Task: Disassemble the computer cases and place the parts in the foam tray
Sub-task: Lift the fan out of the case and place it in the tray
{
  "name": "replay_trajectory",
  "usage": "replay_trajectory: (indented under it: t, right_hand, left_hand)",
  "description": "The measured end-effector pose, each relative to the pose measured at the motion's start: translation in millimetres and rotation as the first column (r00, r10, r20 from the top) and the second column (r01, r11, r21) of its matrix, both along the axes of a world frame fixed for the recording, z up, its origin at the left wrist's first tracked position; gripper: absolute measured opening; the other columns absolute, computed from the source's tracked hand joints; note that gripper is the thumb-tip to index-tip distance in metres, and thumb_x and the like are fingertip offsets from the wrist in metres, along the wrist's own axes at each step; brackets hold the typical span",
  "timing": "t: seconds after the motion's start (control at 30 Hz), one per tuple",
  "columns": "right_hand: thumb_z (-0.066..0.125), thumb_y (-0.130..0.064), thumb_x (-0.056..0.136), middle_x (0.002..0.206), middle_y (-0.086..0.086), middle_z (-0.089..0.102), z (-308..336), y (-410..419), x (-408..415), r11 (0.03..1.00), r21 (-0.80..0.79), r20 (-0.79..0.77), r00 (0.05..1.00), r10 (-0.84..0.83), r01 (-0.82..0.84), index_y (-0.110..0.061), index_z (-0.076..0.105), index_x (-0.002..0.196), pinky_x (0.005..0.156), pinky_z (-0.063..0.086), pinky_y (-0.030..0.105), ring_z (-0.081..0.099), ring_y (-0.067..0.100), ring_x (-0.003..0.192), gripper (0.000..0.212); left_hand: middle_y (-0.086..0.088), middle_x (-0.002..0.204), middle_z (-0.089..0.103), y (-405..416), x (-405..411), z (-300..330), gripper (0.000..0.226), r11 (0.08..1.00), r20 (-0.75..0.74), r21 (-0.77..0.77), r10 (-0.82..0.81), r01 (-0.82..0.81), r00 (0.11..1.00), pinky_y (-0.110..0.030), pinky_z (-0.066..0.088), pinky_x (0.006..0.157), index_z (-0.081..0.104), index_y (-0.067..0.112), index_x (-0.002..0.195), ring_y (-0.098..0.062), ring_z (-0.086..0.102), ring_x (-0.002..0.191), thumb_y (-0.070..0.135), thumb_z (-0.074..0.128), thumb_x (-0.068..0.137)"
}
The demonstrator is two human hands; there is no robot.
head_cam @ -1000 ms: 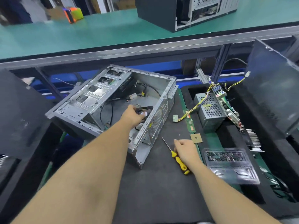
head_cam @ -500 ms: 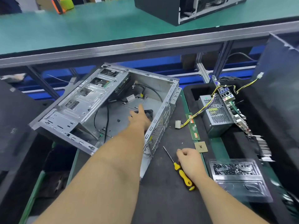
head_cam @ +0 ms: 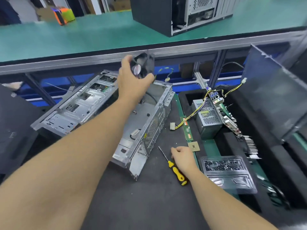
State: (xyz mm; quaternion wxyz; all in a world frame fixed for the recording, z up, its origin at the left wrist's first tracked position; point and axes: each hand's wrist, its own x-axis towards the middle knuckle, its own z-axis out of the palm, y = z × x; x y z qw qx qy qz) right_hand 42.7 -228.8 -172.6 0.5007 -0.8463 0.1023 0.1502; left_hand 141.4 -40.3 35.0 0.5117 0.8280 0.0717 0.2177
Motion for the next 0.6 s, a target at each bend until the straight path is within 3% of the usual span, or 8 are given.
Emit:
replay_trajectory:
  t: [0.07,0.13,0.27,0.33,0.4,0.47,0.53,0.6]
  right_hand:
    - [0.055,-0.035,0.099,0.046,-0.006,0.042,10.0,-1.9,1.9,0.984,0.169,-0.135,0.990,-0.033,0.056,-0.011,0.059,0.067,0.049,0.024,0.025,0.034,0.016,0.047,0.041]
    - [0.049,-0.053,0.100,0.061,-0.002,0.053,26.9,-9.3,5.7,0.817,0.508,-0.342,0.935,-0.097,0.271,-0.012,0.066,0.086,0.047,0.024,0.022,0.037,0.014,0.046,0.046]
    - [0.048,-0.080,0.082,0.113,0.013,0.070,58.3,-43.1,28.0,0.317,0.845,-0.383,0.900,-0.207,0.432,-0.031,0.062,0.121,0.076,0.056,0.039,0.069,0.028,0.095,0.064]
    - [0.057,-0.077,0.079,0.109,0.011,0.073,77.2,-55.4,37.1,0.322,0.853,-0.357,0.909,-0.213,0.410,-0.028,0.063,0.125,0.078,0.059,0.047,0.073,0.031,0.093,0.067]
    - [0.068,-0.052,0.087,0.090,0.007,0.075,90.0,-61.3,42.4,0.471,0.807,-0.286,0.933,-0.217,0.357,-0.015,0.067,0.121,0.056,0.057,0.038,0.073,0.024,0.069,0.050]
    - [0.073,-0.016,0.089,0.084,0.007,0.072,91.2,-67.6,47.7,0.491,0.782,-0.271,0.919,-0.288,0.384,-0.009,0.066,0.116,0.047,0.052,0.029,0.069,0.019,0.059,0.029]
    - [0.075,-0.007,0.086,0.082,0.005,0.072,88.8,-76.4,51.5,0.458,0.768,-0.295,0.882,-0.368,0.448,-0.011,0.062,0.110,0.053,0.051,0.028,0.068,0.018,0.060,0.028]
    - [0.078,-0.012,0.085,0.085,0.008,0.074,86.6,-82.7,55.8,0.437,0.753,-0.309,0.851,-0.424,0.491,-0.016,0.058,0.104,0.055,0.052,0.031,0.070,0.021,0.062,0.028]
  left_hand:
    - [-0.002,0.134,0.052,-22.2,-14.7,4.1,0.080,0.918,0.095,0.377,-0.165,0.118,0.982,-0.037,0.039,0.100,0.046,0.026,0.138,-0.025,0.048,0.119,0.044,0.066,0.063]
    - [-0.005,0.139,0.048,-47.5,-22.6,-1.6,0.082,0.775,0.022,0.589,-0.296,0.227,0.955,-0.039,0.036,0.105,0.048,0.023,0.140,-0.030,0.044,0.126,0.041,0.066,0.062]
    - [-0.008,0.149,0.039,-91.3,-34.3,-41.9,0.092,0.663,-0.220,0.627,-0.353,0.409,0.909,-0.043,0.034,0.112,0.045,0.025,0.147,-0.032,0.034,0.139,0.033,0.080,0.063]
    - [-0.007,0.150,0.039,-106.4,-39.4,-65.8,0.098,0.627,-0.308,0.613,-0.371,0.481,0.876,-0.044,0.033,0.113,0.042,0.026,0.150,-0.031,0.033,0.139,0.035,0.086,0.063]
    - [-0.006,0.151,0.039,-120.3,-45.0,-83.1,0.104,0.643,-0.361,0.552,-0.389,0.530,0.848,-0.045,0.032,0.115,0.040,0.026,0.152,-0.029,0.031,0.142,0.039,0.090,0.062]
    - [-0.009,0.156,0.030,-129.9,-50.1,-96.7,0.113,0.767,-0.366,0.397,-0.370,0.503,0.854,-0.045,0.025,0.121,0.035,0.029,0.155,-0.029,0.023,0.146,0.039,0.095,0.060]
    - [-0.009,0.161,0.021,-137.3,-54.5,-108.5,0.122,0.920,-0.387,0.095,-0.318,0.380,0.865,-0.043,0.022,0.123,0.027,0.034,0.158,-0.025,0.021,0.148,0.036,0.098,0.059]
    - [-0.007,0.156,0.036,-145.8,-57.4,-117.0,0.120,0.915,-0.400,-0.358,-0.331,0.187,0.855,-0.046,0.034,0.119,0.021,0.033,0.158,-0.025,0.041,0.140,0.033,0.096,0.066]
